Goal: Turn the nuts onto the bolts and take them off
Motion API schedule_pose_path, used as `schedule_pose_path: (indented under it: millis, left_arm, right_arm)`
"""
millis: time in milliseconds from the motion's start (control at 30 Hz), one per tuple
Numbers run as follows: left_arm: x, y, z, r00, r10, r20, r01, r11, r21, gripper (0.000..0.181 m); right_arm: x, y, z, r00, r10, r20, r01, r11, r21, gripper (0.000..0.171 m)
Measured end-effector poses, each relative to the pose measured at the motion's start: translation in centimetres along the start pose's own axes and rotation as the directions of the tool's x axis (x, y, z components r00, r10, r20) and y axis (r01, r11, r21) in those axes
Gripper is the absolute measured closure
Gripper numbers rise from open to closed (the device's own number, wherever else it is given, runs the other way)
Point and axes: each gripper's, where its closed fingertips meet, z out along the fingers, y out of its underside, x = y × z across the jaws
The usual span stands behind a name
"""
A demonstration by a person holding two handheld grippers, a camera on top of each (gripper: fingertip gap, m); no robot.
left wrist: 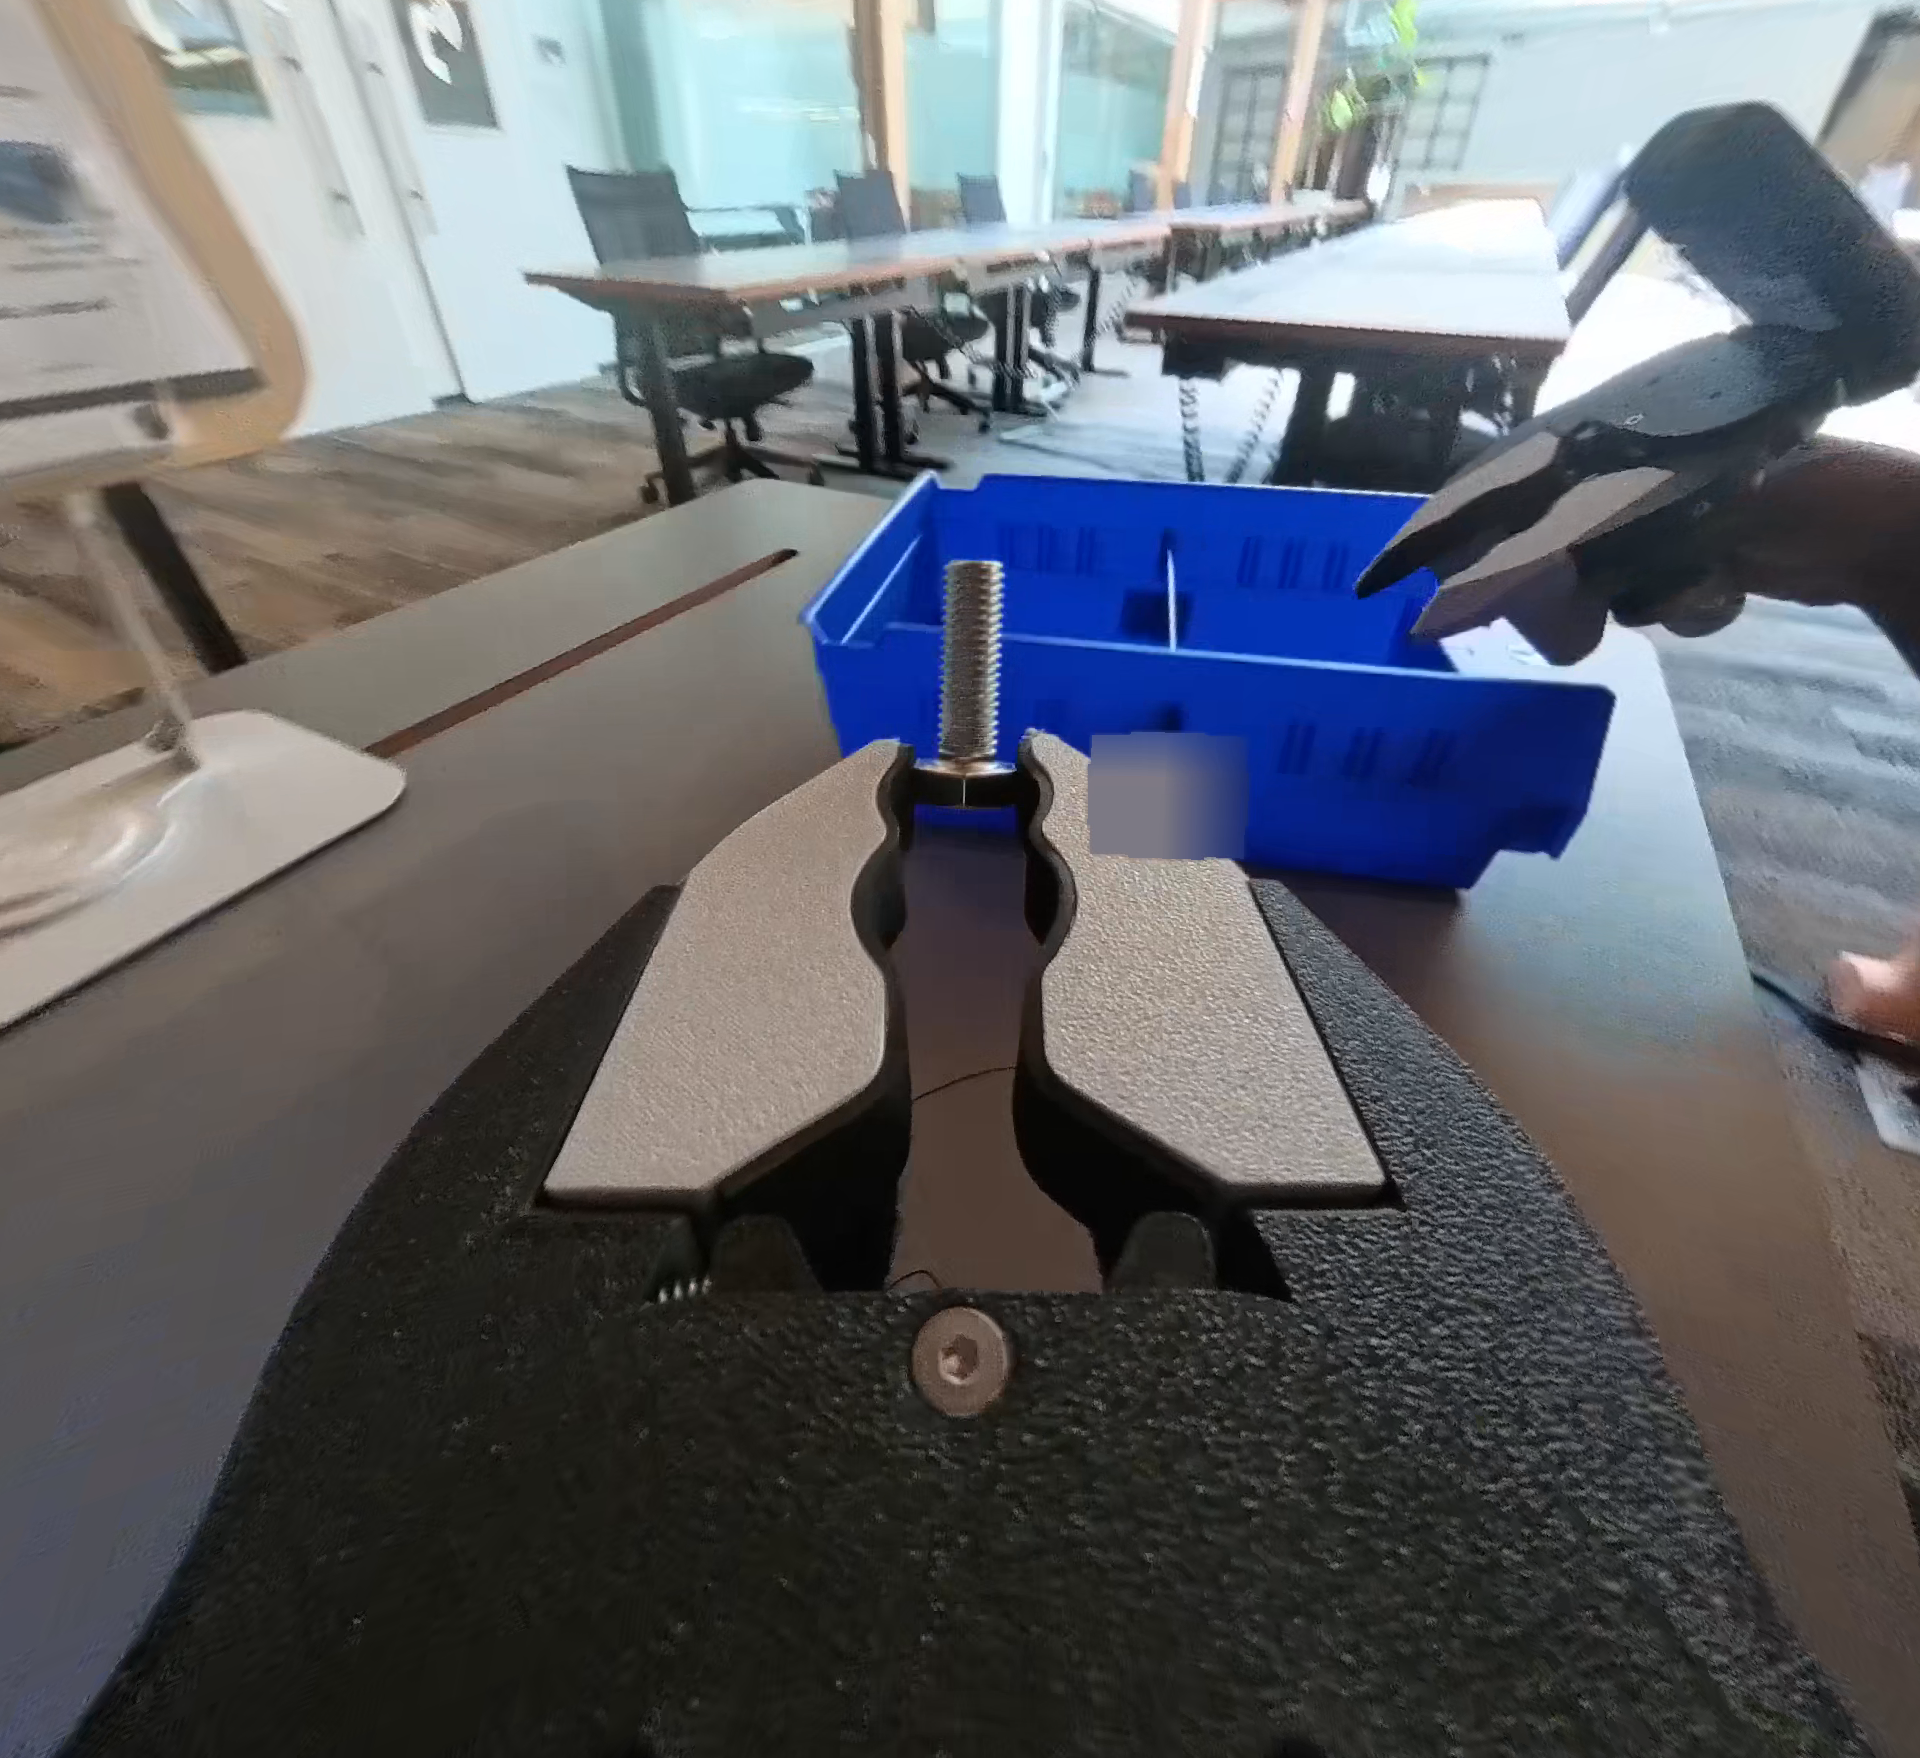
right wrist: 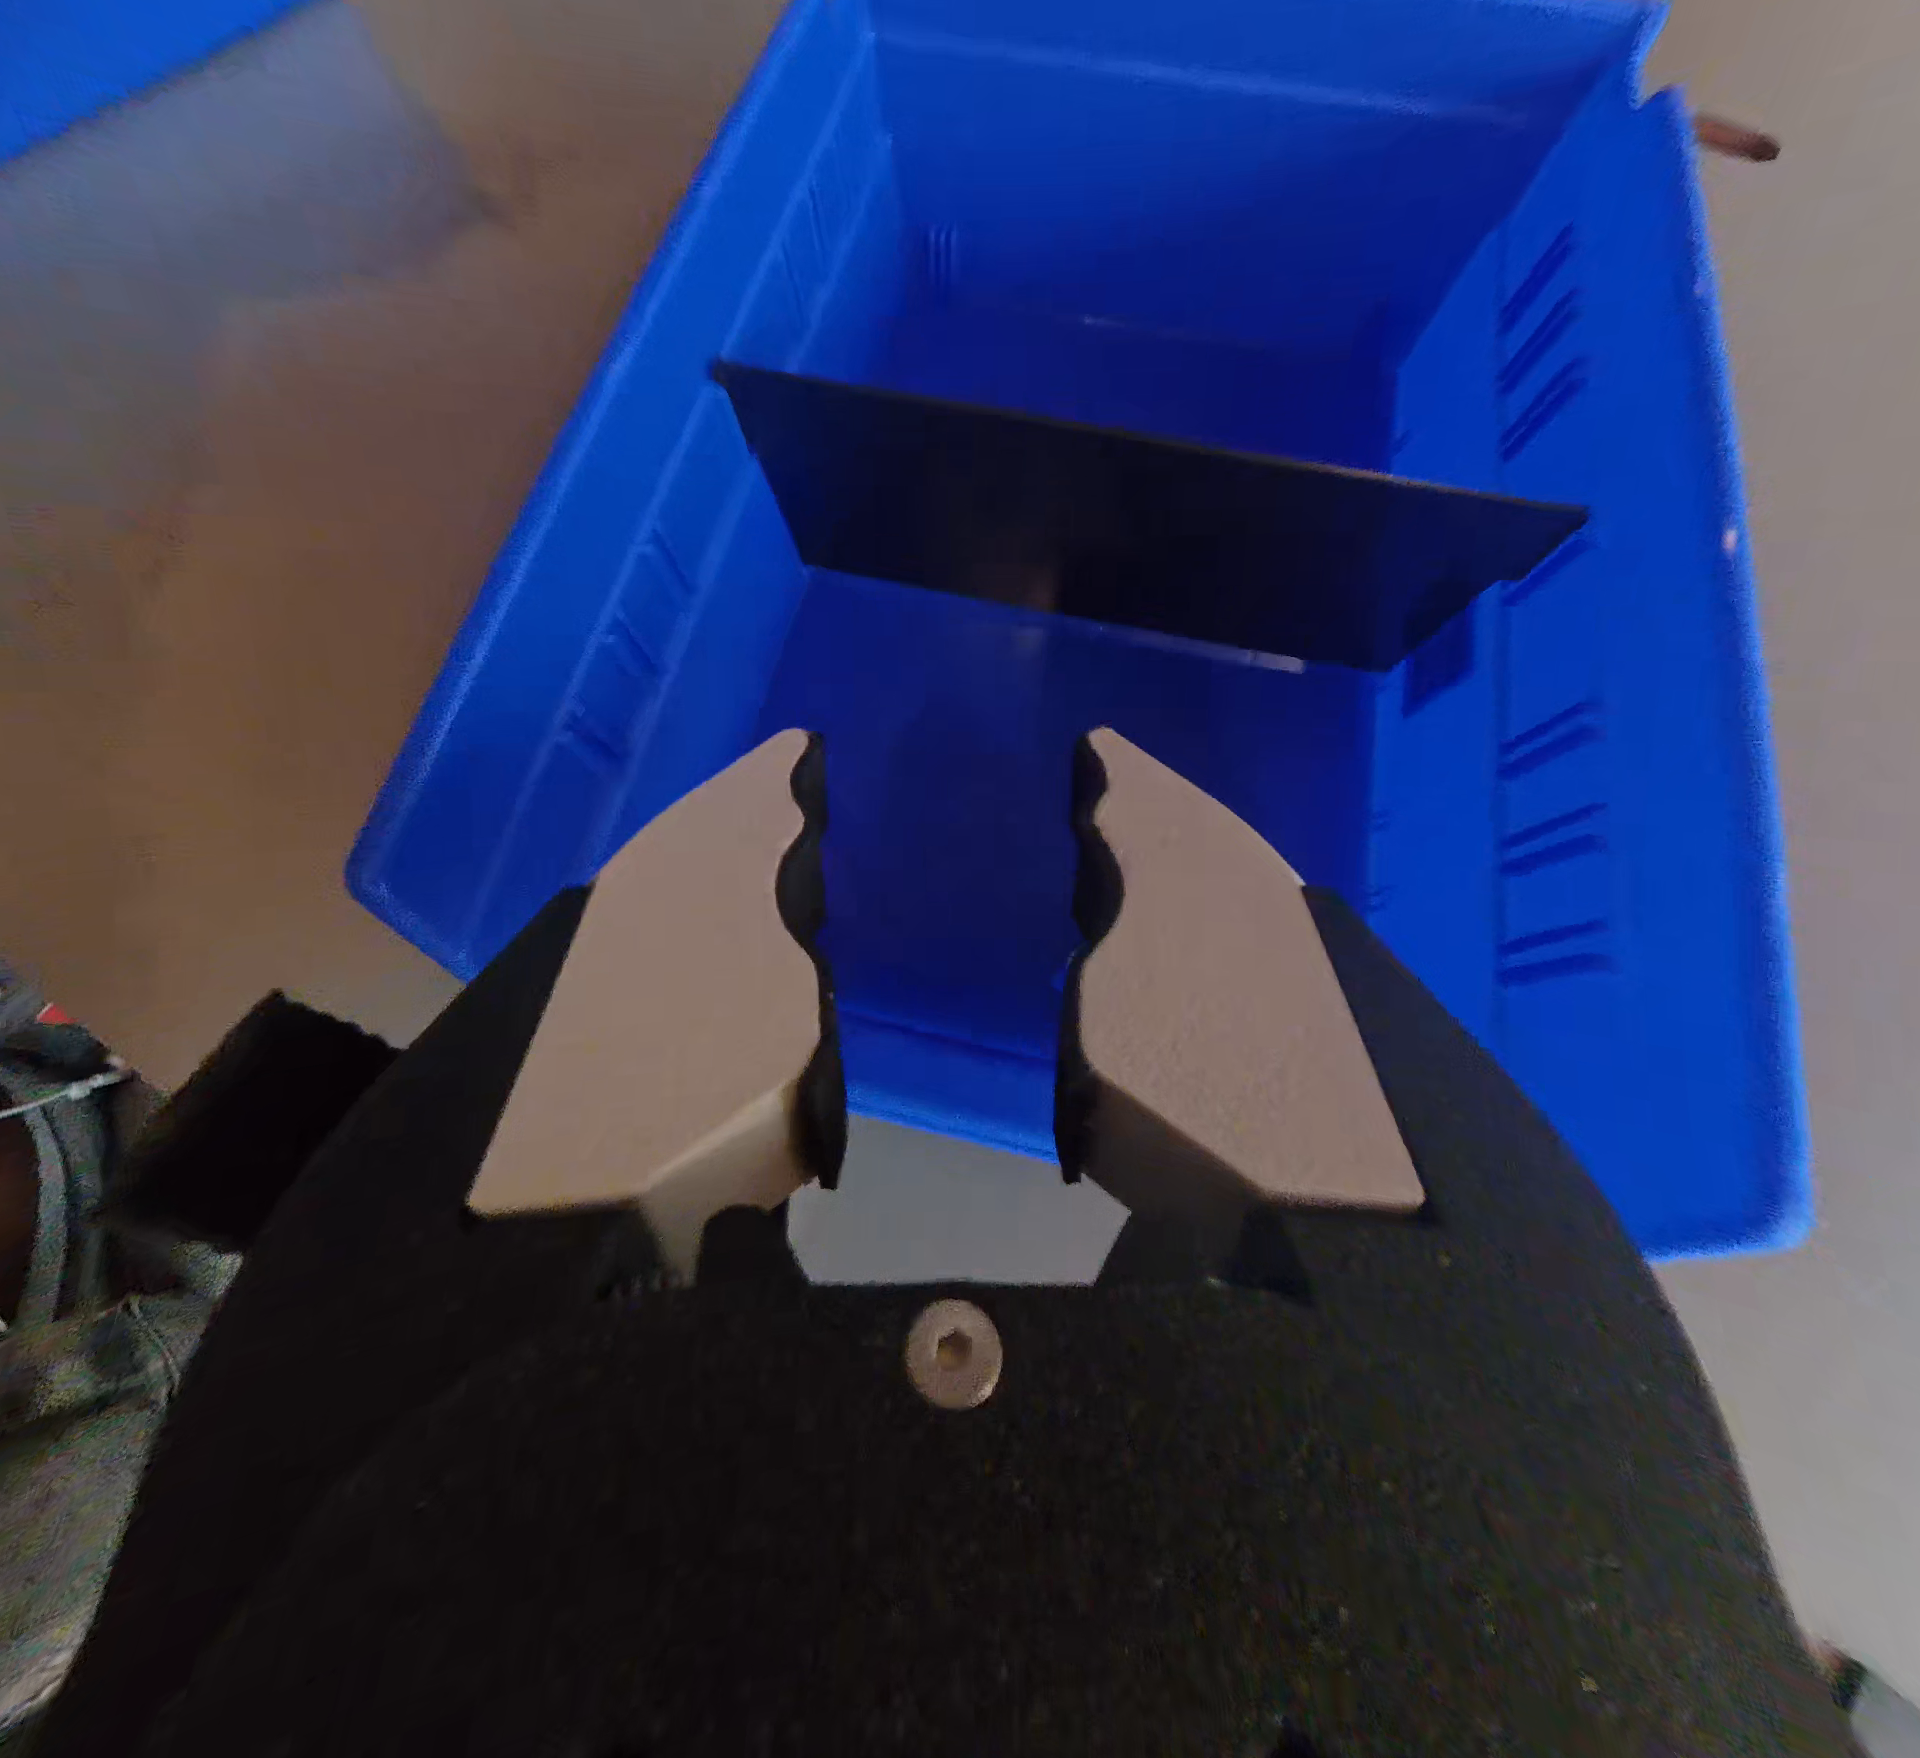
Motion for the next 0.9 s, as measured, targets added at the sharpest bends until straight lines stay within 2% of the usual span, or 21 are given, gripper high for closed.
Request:
schedule_pose_path:
  millis: [200,367,467,633,733,900]
  left_arm:
    - [1.3,-2.8,8.5,0.985,0.086,-0.152,-0.116,0.973,-0.200,0.163]
    - [1.7,-3.3,14.8,0.955,0.141,-0.262,-0.240,0.885,-0.398,0.163]
    - [1.7,-2.0,17.9,0.942,0.122,-0.314,-0.282,0.794,-0.538,0.163]
    - [1.7,2.0,21.4,0.916,0.134,-0.378,-0.383,0.568,-0.728,0.163]
    - [2.3,4.4,23.0,0.901,0.137,-0.413,-0.427,0.461,-0.778,0.163]
    - [2.4,7.7,25.4,0.899,0.140,-0.415,-0.437,0.331,-0.836,0.162]
  right_arm:
    - [-0.1,-0.9,-1.6,1.000,-0.016,0.000,0.016,0.997,0.079,0.122]
    - [-0.1,-1.8,-2.3,0.999,-0.034,-0.002,0.034,0.992,0.124,0.122]
    - [-0.2,-2.5,-2.7,1.000,-0.019,0.005,0.018,0.985,0.173,0.122]
    - [-0.5,-2.9,-2.9,0.999,-0.052,0.002,0.050,0.980,0.191,0.122]
    - [-0.8,-3.1,-2.8,0.998,-0.063,0.021,0.057,0.977,0.205,0.123]
    - [-0.6,-2.9,-2.9,0.998,-0.069,0.012,0.065,0.978,0.196,0.123]
